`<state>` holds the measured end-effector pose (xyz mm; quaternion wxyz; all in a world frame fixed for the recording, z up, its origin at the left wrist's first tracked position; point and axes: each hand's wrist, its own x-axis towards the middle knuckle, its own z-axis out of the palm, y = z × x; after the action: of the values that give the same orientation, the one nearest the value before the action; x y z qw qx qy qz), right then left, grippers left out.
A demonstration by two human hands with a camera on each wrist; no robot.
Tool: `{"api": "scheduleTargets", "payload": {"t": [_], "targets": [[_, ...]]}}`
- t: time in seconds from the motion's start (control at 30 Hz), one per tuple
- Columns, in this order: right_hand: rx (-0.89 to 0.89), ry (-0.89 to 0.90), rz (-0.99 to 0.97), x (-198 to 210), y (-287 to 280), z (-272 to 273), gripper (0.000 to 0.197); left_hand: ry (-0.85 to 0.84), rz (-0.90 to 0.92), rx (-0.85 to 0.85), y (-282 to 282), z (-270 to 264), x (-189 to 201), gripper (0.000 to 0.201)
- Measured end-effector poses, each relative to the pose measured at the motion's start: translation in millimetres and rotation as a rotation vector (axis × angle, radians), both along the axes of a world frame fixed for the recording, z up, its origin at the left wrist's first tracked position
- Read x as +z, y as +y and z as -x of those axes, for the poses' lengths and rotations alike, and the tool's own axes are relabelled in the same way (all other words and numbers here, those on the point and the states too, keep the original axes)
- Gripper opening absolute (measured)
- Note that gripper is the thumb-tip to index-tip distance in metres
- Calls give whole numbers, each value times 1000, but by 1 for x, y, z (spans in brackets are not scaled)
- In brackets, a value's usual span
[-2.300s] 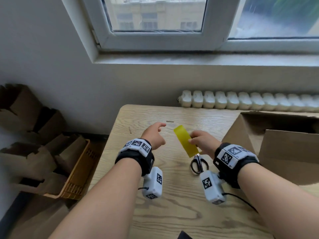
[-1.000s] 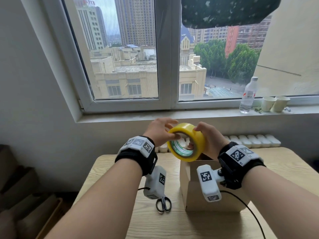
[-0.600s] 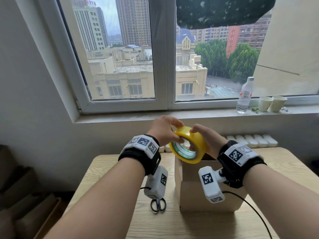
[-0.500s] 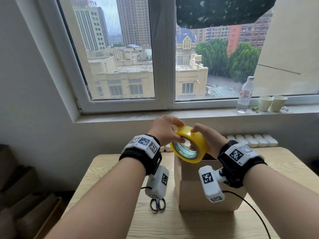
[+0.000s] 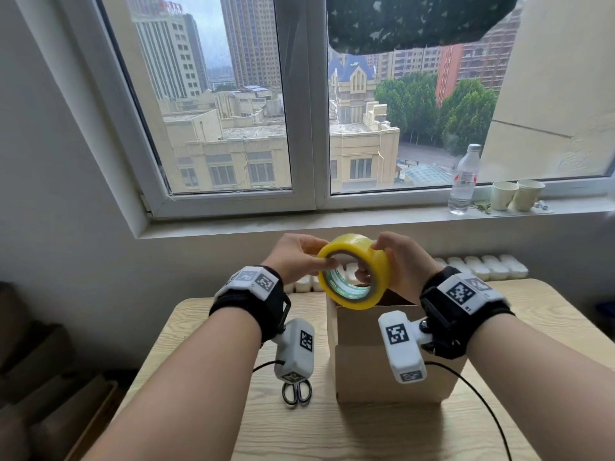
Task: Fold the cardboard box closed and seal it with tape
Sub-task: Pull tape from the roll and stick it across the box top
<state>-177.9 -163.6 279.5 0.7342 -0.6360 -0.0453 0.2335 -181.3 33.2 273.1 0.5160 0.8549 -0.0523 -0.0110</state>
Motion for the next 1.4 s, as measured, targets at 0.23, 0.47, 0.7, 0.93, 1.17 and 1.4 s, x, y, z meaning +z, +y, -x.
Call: {"api": "scheduleTargets", "payload": {"t": [0.23,0.47,0.7,0.93,1.17,1.4], "targets": [[80,-5,-81,-2,-6,-2,34,91,88,26,-2,2,-3,24],[108,-6,-141,-2,-9,0,28,114,105,35,-5,4,-3,27],[36,-45,54,-6,-8,-3,24,-79,-67,24,-17,3,17,43],[51,-64,61,0,-12,-5,25,-204,-220,-20,-36,3,30,48],[80,-34,-52,-2,-17,-7,38,-154,-169,6,-25,0,26,48],[38,-26,99,1,-14,-8,27,-183,-214,-8,-31,0,25,48]]}}
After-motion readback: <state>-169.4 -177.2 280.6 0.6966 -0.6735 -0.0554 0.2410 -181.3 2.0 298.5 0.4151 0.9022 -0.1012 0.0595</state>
